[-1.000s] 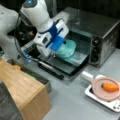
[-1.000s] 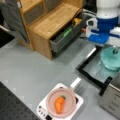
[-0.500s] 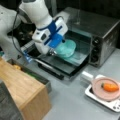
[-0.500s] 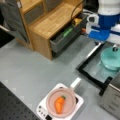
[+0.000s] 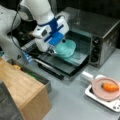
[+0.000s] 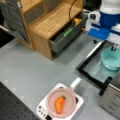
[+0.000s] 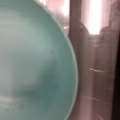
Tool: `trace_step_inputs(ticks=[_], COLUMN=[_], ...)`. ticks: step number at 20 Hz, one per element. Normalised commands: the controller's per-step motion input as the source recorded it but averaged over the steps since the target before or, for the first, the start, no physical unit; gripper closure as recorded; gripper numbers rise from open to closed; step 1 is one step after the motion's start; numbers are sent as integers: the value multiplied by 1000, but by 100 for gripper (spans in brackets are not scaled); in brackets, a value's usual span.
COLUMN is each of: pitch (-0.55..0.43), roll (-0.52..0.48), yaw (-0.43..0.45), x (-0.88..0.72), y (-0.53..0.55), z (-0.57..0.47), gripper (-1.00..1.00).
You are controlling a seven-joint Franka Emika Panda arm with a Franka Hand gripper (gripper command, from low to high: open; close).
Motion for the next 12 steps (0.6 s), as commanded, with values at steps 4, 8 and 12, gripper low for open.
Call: trace_step_inputs(ticks=[4,8,12], pitch=[266,264,307], roll=[-234,-222,-182], yaw=[-28,-22,14], x=[548,789,759], y=[-72,-99,-63], z=[420,498,435], gripper=[-100,-100,-100])
